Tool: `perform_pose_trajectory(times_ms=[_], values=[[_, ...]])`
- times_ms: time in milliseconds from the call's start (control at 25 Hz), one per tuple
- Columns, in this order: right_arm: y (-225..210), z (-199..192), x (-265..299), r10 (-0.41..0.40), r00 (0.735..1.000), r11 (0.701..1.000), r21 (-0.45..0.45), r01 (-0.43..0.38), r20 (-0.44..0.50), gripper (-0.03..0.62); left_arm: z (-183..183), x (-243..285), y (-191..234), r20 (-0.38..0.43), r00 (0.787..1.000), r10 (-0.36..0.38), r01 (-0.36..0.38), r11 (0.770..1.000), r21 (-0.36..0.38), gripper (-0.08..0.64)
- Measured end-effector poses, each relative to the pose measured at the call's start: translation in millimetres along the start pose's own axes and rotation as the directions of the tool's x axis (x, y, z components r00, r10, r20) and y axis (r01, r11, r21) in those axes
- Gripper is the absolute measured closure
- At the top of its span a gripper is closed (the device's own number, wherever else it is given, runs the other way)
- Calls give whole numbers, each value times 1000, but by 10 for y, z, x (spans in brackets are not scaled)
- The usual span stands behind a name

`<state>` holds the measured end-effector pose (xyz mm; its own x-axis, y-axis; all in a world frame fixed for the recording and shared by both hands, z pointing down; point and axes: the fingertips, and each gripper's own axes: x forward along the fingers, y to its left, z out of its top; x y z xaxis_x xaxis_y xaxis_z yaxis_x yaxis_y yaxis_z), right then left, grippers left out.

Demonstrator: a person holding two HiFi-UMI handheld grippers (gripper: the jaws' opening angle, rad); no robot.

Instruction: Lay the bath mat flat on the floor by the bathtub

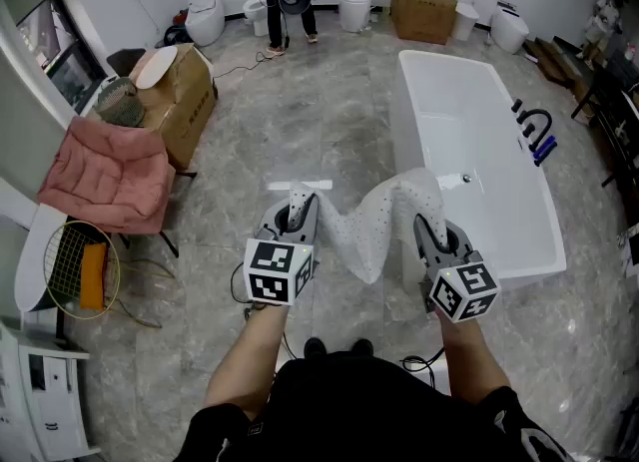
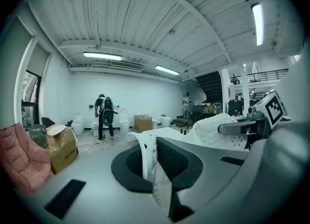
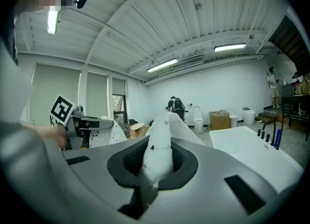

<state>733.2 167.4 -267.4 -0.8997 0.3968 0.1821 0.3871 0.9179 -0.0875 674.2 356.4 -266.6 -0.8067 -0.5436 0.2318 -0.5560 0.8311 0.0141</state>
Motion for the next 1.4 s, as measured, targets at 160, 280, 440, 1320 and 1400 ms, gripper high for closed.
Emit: perform_pose_trajectory(times_ms=[160, 280, 440, 1320, 1400], values=[[-38, 2, -13, 7, 1000, 1000, -1, -7, -1, 561, 6, 28, -48, -2, 1000, -2, 2, 1000, -4, 534], [-83, -38, -53, 15, 1000, 1000, 1, -15, -4, 561, -30, 47, -108, -11, 1000, 3, -3, 1000, -8, 534], [-161, -88, -113, 23, 1000, 1000, 0, -23, -9, 561, -87, 55, -165, -22, 1000, 9, -9, 1000, -14, 534], [-702, -386, 200, 63, 994, 996, 76, -56, -93, 560, -254, 637, -153, -46, 999, 4, -7, 998, -58, 534], [-791, -376, 405, 53, 994, 995, 84, -44, -98, 560, -239, 815, -14, -47, 999, -2, -1, 998, -57, 534]])
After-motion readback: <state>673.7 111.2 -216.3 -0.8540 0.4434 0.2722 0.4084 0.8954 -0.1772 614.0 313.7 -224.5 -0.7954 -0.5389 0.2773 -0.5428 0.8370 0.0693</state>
